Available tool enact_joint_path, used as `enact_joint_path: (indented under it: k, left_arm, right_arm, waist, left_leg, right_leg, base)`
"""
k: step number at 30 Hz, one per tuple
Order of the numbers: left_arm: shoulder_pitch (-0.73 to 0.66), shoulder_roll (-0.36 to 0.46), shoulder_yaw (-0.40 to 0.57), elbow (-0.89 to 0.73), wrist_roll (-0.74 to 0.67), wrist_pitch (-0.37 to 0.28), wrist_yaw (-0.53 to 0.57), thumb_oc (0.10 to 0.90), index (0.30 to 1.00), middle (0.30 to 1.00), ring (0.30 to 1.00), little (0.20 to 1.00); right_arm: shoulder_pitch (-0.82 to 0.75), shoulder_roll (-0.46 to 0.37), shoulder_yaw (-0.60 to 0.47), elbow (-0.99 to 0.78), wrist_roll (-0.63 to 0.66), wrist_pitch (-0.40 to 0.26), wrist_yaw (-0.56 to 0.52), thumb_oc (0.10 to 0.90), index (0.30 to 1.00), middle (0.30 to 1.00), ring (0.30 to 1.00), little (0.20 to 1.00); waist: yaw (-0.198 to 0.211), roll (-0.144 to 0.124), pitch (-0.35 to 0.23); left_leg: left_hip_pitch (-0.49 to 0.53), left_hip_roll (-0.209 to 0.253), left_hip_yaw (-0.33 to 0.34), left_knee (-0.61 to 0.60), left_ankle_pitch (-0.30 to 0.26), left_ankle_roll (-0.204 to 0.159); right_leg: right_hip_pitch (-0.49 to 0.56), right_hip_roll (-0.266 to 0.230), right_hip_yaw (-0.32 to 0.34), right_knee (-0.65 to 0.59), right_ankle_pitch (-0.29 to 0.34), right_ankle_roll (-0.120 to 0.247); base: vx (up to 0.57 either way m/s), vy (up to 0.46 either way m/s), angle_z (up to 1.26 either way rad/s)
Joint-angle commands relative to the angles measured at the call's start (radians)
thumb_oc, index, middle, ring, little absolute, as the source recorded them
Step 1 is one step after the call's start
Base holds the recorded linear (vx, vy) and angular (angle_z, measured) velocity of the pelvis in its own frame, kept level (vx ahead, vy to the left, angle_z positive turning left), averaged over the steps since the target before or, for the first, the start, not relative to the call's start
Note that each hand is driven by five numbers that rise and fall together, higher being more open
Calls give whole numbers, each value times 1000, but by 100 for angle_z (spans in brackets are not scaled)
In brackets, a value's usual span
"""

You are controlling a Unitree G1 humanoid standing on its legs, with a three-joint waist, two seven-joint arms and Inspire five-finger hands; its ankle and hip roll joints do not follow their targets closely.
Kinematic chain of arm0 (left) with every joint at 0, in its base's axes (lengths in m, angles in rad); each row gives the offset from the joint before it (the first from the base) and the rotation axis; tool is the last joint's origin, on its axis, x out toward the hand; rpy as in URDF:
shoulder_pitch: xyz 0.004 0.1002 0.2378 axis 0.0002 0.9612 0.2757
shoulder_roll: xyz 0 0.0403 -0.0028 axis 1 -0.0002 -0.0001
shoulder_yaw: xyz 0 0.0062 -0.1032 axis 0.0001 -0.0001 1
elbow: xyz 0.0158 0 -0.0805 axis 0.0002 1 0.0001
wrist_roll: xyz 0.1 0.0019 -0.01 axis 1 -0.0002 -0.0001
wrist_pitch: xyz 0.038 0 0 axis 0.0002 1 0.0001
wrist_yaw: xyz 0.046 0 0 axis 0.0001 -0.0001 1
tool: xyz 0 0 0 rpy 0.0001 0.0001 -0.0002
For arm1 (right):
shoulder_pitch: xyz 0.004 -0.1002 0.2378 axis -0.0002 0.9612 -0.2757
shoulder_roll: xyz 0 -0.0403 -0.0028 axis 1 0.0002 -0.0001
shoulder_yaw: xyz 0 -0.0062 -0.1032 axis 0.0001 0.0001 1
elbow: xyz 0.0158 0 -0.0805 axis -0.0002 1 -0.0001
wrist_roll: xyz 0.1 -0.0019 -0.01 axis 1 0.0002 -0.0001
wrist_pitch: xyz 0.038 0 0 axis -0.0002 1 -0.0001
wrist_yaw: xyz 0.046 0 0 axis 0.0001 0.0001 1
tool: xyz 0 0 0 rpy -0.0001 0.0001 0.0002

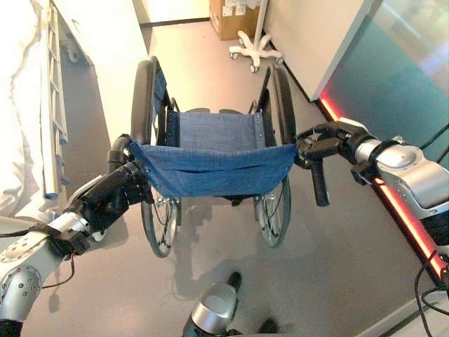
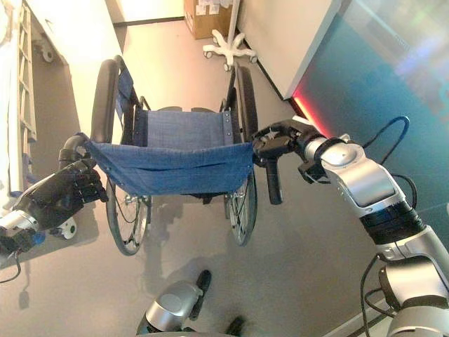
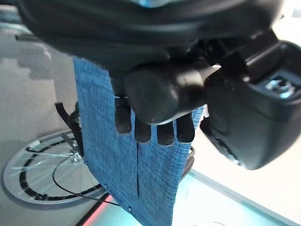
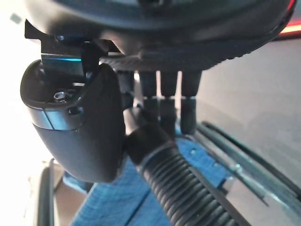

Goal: Push the wheelchair next to the bed

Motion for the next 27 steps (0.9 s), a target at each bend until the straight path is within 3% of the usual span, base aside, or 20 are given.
enact_joint_path:
  k: [1, 4, 5, 6, 7, 8, 9, 12, 15, 18, 20, 21, 23, 25, 26, 27]
  left_arm:
    - [-101, 47, 43, -120, -42, -168, -23, 400, 300, 300, 300, 300]
    - [-78, 16, 36, -141, -36, -173, -35, 400, 300, 300, 300, 300]
    - [-59, 8, 44, -155, -45, -162, -44, 400, 300, 300, 300, 300]
    - [-49, -1, 48, -166, -47, -147, -41, 400, 300, 300, 300, 300]
    - [-27, -18, 57, -185, -50, -128, -36, 400, 300, 300, 300, 300]
    - [-23, -22, 58, -189, -51, -126, -35, 400, 300, 300, 300, 300]
    - [0, -40, 61, -207, -54, -124, -25, 400, 300, 300, 300, 300]
    - [15, -71, 69, -226, -59, -119, -15, 400, 300, 300, 300, 300]
    - [9, -89, 65, -223, -45, -117, -21, 400, 300, 300, 300, 300]
    - [-24, -108, 17, -217, -35, -125, -4, 400, 300, 300, 300, 300]
    - [-39, -121, -10, -216, -26, -129, -13, 400, 300, 300, 300, 300]
    - [-43, -128, -19, -215, -19, -131, -13, 400, 300, 300, 300, 300]
    - [-63, -145, -50, -205, 20, -134, -45, 400, 300, 300, 300, 300]
    - [-68, -149, -55, -199, 35, -144, -59, 400, 300, 300, 300, 300]
    - [-70, -145, -47, -197, 45, -151, -73, 400, 300, 300, 300, 300]
    - [-64, -136, -32, -199, 49, -149, -83, 400, 300, 300, 300, 300]
  right_arm:
    - [-116, -140, -29, -237, 97, -71, 11, 400, 300, 300, 300, 300]
    - [-140, -174, -15, -253, 144, -40, 2, 400, 300, 300, 300, 300]
    - [-143, -193, -11, -250, 164, -34, 7, 400, 300, 300, 300, 300]
    - [-146, -207, -5, -248, 178, -30, 14, 400, 300, 300, 300, 300]
    - [-153, -222, 9, -241, 173, -30, 35, 400, 300, 300, 300, 300]
    - [-153, -225, 12, -239, 169, -32, 40, 400, 300, 300, 300, 300]
    - [-141, -245, 18, -236, 154, -51, 58, 400, 300, 300, 300, 300]
    - [-98, -255, -11, -240, 141, -72, 71, 400, 300, 300, 300, 300]
    - [-65, -238, -38, -244, 110, -72, 84, 400, 300, 300, 300, 300]
    - [-62, -186, -27, -247, 22, -42, 106, 400, 300, 300, 300, 300]
    - [-68, -161, -18, -229, -4, -34, 97, 400, 300, 300, 300, 300]
    - [-70, -152, -16, -223, -14, -34, 96, 400, 300, 300, 300, 300]
    - [-89, -111, 2, -212, -44, -1, 71, 400, 300, 300, 300, 300]
    - [-97, -98, 12, -202, -58, -7, 71, 400, 300, 300, 300, 300]
    - [-101, -80, 19, -189, -72, -29, 72, 400, 300, 300, 300, 300]
    - [-102, -65, 18, -176, -75, -47, 76, 400, 300, 300, 300, 300]
  waist:
    - [-100, -40, -82]
    - [-105, -58, -106]
    - [-111, -62, -125]
    - [-111, -67, -139]
    - [-113, -75, -153]
    - [-115, -73, -156]
    - [-121, -73, -167]
    - [-124, -71, -166]
    - [-119, -66, -160]
    - [-115, -34, -167]
    - [-102, -24, -168]
    - [-96, -21, -167]
    - [-62, -6, -164]
    - [-51, -10, -164]
    - [-39, -17, -166]
    - [-27, -29, -171]
  left_leg:
    - [67, 73, -224, 191, -190, -176]
    - [62, 76, -239, 256, -172, -179]
    - [69, 88, -241, 279, -138, -191]
    - [72, 96, -230, 311, -96, -204]
    - [57, 107, -209, 442, -14, -228]
    - [49, 109, -207, 467, -2, -233]
    - [18, 105, -182, 577, 66, -250]
    - [-73, 84, -145, 667, 83, -246]
    - [-82, 81, -133, 589, 56, -234]
    - [14, 89, -96, 174, 44, -225]
    - [10, 86, -81, 66, 63, -231]
    - [3, 83, -76, 43, 70, -232]
    - [-96, 77, 31, -29, 159, -245]
    - [-129, 66, 70, -30, 157, -249]
    - [-157, 49, 116, -6, 122, -219]
    - [-158, 25, 116, 9, 68, -186]
  right_leg:
    - [35, 54, 26, -137, 323, -19]
    - [50, 90, 21, -98, 294, -21]
    - [52, 113, 11, -75, 273, -30]
    - [62, 125, -2, -73, 257, -47]
    - [85, 137, -31, -82, 239, -81]
    - [89, 141, -38, -84, 235, -87]
    - [116, 156, -69, -101, 214, -122]
    - [155, 180, -112, -125, 192, -160]
    - [165, 195, -128, -125, 183, -163]
    - [180, 243, -153, -109, 149, -156]
    - [208, 262, -168, -113, 128, -160]
    - [219, 268, -174, -113, 121, -162]
    - [297, 320, -215, -120, 61, -190]
    - [332, 340, -217, -120, 22, -200]
    - [351, 354, -226, -93, -19, -210]
    - [357, 354, -231, -70, -36, -205]
  base:
    - [717, -356, 69]
    - [490, -147, 54]
    - [548, -119, 56]
    - [603, -159, 51]
    - [425, -127, 40]
    - [467, -152, 38]
    - [269, -79, 31]
    - [326, -114, 22]
    - [275, -60, 11]
    - [398, 28, 1]
    - [267, 9, -11]
    - [315, -39, 0]
    - [414, -111, 30]
    - [366, -98, 26]
    - [346, -41, 36]
    - [387, -36, 29]
